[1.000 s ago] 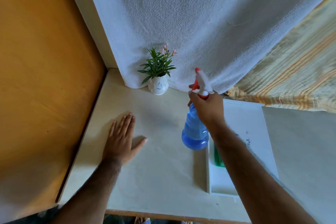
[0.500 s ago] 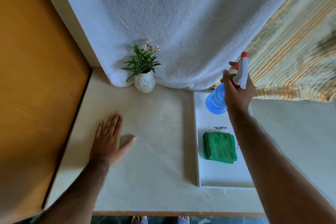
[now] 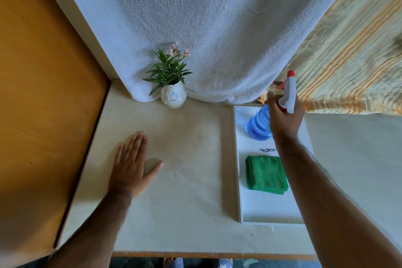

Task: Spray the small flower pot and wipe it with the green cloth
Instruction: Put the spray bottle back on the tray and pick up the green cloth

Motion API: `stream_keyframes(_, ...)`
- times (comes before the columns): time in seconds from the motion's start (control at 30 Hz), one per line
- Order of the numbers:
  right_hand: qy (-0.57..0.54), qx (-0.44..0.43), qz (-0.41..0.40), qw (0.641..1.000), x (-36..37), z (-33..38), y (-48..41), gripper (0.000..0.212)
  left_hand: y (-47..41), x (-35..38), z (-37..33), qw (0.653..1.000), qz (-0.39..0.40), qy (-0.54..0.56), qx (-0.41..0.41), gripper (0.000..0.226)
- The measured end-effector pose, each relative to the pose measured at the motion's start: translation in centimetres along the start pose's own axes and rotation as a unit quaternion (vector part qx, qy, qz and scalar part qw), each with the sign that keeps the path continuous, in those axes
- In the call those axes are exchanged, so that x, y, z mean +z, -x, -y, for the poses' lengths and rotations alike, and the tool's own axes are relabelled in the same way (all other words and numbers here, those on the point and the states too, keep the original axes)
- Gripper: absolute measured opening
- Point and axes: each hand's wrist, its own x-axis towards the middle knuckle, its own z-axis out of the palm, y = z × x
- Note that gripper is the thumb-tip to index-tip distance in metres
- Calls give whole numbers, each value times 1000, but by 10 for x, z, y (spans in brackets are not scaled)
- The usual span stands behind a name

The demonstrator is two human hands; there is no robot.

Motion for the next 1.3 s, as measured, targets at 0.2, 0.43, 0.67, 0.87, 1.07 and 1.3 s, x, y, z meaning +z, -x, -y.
stream_keyframes(0.2,-8,46,40,998,-1,10,7,20,1,3,2,1000,-1,-2,2,96)
stream_keyframes(0.43,108,-23,82,990,-64,1,73,78,1,2,0,1000,-12,10,-8,96)
stream_keyframes(0.67,321,-244,386,829,-120,-25,145,82,2,7,2,1000,-15,13,-3,97)
stream_keyframes(0.87,363,-196,401,818,-121,-34,145,86,2,7,2,1000,-12,10,-5,98)
stream_keyframes(1.07,371,-209,375,824,-114,-28,144,87,3,7,2,1000,-15,8,-8,98)
stream_keyframes(1.3,427,-151,307,837,-100,-7,144,79,5,6,0,999,-39,6,-3,96)
